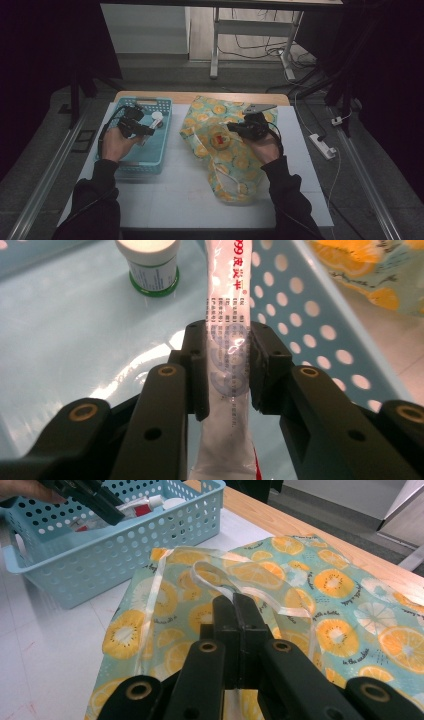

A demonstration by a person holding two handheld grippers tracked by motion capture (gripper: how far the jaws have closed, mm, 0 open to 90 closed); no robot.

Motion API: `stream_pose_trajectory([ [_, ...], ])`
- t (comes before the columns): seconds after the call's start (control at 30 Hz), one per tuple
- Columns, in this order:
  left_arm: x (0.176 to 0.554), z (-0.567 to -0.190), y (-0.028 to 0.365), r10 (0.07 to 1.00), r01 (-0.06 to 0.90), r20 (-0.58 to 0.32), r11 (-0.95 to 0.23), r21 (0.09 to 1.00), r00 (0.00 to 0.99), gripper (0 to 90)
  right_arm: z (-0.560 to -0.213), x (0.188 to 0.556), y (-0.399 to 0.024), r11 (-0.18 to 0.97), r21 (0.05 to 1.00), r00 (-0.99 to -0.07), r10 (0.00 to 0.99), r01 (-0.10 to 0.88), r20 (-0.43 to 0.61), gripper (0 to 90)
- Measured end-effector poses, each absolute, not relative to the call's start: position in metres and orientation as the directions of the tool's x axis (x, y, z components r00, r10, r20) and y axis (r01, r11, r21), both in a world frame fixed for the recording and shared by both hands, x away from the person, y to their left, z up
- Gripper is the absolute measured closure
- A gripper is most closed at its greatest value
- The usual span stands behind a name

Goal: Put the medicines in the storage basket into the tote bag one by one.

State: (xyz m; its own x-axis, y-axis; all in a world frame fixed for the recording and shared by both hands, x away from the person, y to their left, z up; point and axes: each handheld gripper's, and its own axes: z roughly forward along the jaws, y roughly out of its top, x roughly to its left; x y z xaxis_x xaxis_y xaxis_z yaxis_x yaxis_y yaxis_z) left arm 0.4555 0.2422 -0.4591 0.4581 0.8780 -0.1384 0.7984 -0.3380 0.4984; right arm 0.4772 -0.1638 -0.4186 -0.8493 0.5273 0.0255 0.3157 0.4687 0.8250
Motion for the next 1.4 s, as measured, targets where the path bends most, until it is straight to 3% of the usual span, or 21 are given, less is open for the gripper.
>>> stream_pose_trajectory([
  [0.57,0.436,-0.427,0.224,0.825,0.741,-0.174,-0.364,0.565,0.538,71.3,-0.416,0.476,-0.164,0.462,0.832,-0.849,0.527,0.309,0.023,90.0],
  [1.4,0.424,-0.425,0.134,0.658,0.642,-0.216,-0.518,0.565,0.721,71.3,-0.413,0.475,-0.166,0.447,0.841,-0.845,0.534,0.305,0.023,90.0],
])
